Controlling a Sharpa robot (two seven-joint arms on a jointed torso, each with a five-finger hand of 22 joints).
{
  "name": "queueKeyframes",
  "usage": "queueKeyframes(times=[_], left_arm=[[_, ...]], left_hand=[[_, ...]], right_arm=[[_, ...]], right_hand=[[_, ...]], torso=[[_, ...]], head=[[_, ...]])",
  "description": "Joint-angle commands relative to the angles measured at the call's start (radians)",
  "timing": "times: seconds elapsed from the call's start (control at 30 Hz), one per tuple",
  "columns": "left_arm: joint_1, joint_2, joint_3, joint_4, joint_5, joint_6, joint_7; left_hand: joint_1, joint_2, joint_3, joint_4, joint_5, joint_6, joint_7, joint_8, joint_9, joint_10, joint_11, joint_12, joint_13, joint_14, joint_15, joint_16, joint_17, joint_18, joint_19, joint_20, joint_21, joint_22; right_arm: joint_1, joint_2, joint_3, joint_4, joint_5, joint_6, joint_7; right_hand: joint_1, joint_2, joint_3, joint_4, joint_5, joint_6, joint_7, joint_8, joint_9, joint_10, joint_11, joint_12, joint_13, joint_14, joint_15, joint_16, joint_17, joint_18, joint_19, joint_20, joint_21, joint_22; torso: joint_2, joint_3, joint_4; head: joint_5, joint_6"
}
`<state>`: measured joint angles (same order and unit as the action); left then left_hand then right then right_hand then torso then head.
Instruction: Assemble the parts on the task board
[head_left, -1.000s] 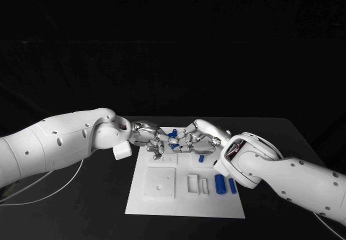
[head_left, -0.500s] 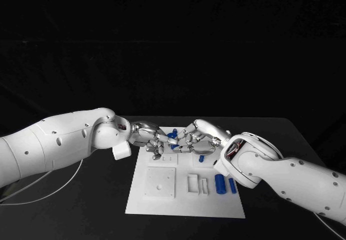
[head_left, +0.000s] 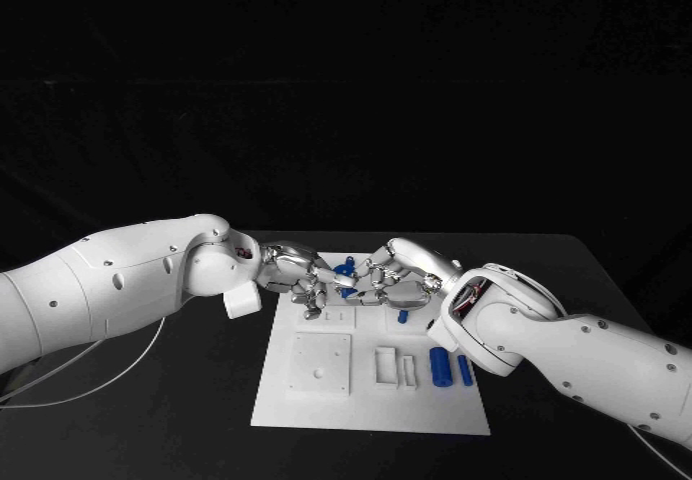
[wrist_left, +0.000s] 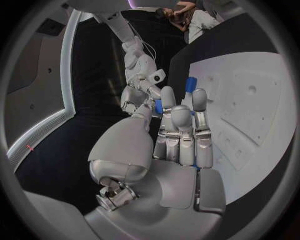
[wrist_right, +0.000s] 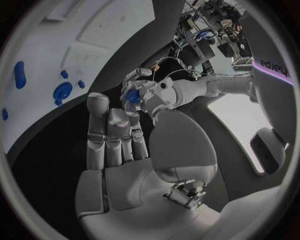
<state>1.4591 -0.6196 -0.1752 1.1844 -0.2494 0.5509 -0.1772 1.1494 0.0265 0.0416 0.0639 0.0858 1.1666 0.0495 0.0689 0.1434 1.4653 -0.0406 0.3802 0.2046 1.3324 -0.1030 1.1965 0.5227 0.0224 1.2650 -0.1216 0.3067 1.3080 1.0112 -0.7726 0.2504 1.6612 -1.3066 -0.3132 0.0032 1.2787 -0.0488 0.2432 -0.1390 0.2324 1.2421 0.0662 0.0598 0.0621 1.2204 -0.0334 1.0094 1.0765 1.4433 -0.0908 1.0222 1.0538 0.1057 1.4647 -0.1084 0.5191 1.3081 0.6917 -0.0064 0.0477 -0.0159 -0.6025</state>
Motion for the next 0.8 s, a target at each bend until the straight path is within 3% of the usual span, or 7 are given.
queueKeyframes(times=[0.03, 0.33, 0.8], left_arm=[[0.002, 0.003, 0.002, 0.001, 0.009, 0.028, 0.012], [0.002, 0.004, 0.002, 0.001, -0.003, 0.032, 0.011], [0.002, 0.004, 0.002, 0.001, -0.017, 0.042, 0.011]], left_hand=[[-0.005, 0.001, 0.003, 0.001, -0.002, 0.008, -0.002, 0.005, 0.002, 0.043, -0.006, 0.004, 0.001, 0.002, -0.002, 0.003, 0.001, -0.012, 0.004, -0.002, 0.003, 0.018], [0.022, 0.014, 0.007, -0.039, 0.021, 0.023, -0.008, 0.007, 0.015, 0.043, -0.010, 0.004, 0.000, 0.001, -0.005, 0.003, 0.003, -0.015, 0.003, -0.004, 0.004, 0.018], [0.041, 0.023, -0.002, -0.080, 0.020, 0.048, -0.019, 0.007, 0.042, 0.044, -0.015, 0.013, -0.002, 0.003, -0.009, 0.008, 0.010, -0.020, 0.003, -0.010, 0.007, 0.018]], right_arm=[[-0.002, -0.001, -0.001, -0.001, -0.012, 0.015, -0.003], [-0.002, -0.001, -0.001, 0.000, -0.012, 0.015, -0.003], [-0.002, -0.001, -0.001, -0.001, -0.012, 0.016, -0.002]], right_hand=[[0.003, 0.011, -0.001, 0.004, 0.004, 0.028, -0.023, 0.003, 0.004, 0.004, -0.005, -0.002, 0.001, -0.001, -0.006, 0.000, 0.001, -0.019, 0.049, -0.008, 0.005, 0.030], [0.003, 0.011, -0.001, 0.004, 0.004, 0.028, -0.023, 0.003, 0.004, 0.004, -0.005, -0.002, 0.001, -0.001, -0.006, 0.000, 0.001, -0.019, 0.049, -0.008, 0.005, 0.030], [0.003, 0.011, -0.001, 0.004, 0.004, 0.028, -0.023, 0.003, 0.004, 0.004, -0.005, -0.002, 0.001, -0.001, -0.006, 0.000, 0.001, -0.019, 0.049, -0.008, 0.005, 0.030]], torso=[[0.000, 0.0002, -0.0012], [0.000, 0.0000, 0.0003], [0.000, 0.0003, -0.0005]], head=[[0.000, -0.001], [-0.002, -0.004], [-0.002, -0.004]])
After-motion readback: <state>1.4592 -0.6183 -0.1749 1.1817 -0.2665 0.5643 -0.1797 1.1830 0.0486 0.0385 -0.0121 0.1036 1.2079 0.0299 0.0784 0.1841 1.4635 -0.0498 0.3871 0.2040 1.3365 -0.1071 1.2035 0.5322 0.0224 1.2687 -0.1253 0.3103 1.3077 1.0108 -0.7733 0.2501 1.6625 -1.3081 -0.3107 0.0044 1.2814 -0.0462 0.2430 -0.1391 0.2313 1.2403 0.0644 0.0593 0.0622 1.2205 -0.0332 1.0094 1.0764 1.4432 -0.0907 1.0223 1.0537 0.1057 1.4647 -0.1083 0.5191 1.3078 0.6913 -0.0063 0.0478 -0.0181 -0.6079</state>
